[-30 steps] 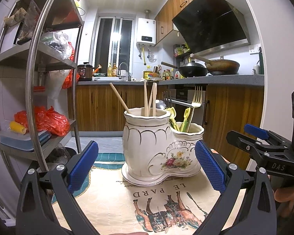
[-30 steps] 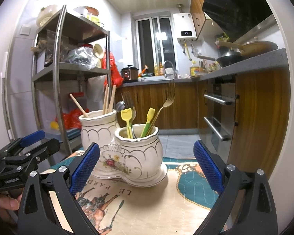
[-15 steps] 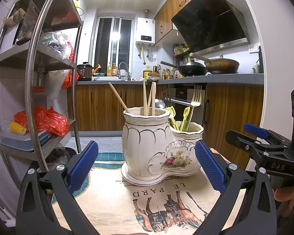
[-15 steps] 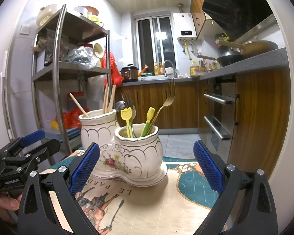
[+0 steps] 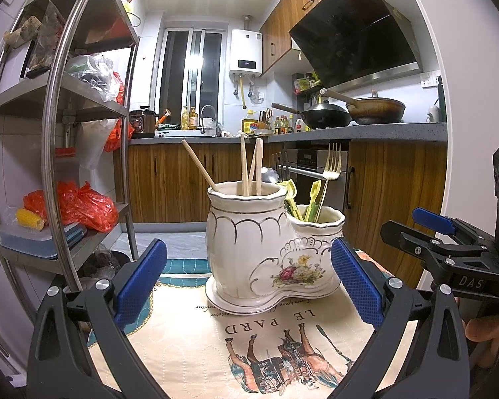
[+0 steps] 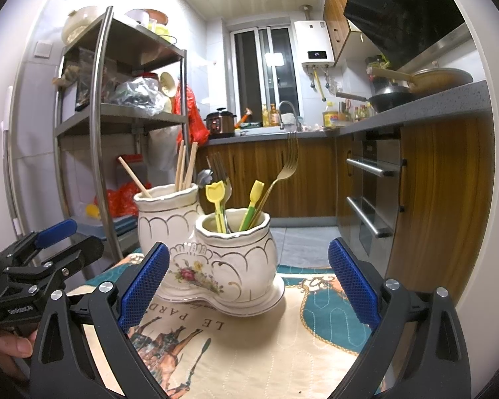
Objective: Organize utensils
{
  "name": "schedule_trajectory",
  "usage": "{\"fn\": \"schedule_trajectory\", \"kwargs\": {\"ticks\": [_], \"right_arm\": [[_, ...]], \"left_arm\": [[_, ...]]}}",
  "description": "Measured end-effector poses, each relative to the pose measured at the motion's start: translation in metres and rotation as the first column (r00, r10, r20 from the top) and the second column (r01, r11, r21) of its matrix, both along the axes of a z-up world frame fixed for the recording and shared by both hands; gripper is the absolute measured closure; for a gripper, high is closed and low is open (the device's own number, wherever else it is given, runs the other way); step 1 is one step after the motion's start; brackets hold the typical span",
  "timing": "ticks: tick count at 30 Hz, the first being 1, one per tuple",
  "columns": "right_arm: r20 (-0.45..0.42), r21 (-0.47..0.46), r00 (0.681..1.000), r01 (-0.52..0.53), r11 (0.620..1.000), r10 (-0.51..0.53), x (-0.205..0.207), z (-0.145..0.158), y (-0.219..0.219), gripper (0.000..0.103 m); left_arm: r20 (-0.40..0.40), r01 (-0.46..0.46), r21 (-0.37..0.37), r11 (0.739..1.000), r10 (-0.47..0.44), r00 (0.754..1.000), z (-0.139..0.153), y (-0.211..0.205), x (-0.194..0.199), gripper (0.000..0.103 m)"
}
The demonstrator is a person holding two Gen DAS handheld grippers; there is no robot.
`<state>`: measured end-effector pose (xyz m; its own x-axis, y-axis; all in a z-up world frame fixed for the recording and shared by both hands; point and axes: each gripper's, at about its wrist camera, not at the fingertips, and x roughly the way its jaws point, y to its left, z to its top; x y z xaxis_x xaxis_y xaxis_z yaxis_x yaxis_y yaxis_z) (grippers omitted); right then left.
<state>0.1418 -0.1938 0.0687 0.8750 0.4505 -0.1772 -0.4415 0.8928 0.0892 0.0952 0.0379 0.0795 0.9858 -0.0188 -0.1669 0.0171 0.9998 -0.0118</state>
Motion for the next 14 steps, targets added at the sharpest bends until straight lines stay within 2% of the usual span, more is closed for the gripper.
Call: {"fn": "schedule_trajectory", "kwargs": {"ticks": [5, 14], "right_arm": [[-0.005, 0.003, 1.0, -0.003, 1.0, 0.003, 0.0008, -0.0043, 0.0006, 0.007], [-0.022, 0.02, 1.0, -0.006, 1.0, 0.006, 0.0062, -0.0052, -0.0028, 0.007]], "left_arm": [[-0.005, 0.007, 0.012, 1.0, -0.006, 1.0, -0.0006, 0.0001, 0.0002, 0.006], [-0.041, 0.026, -0.016, 1.0, -0.027, 0.999, -0.0008, 0.0083, 0.0052, 0.006]]}}
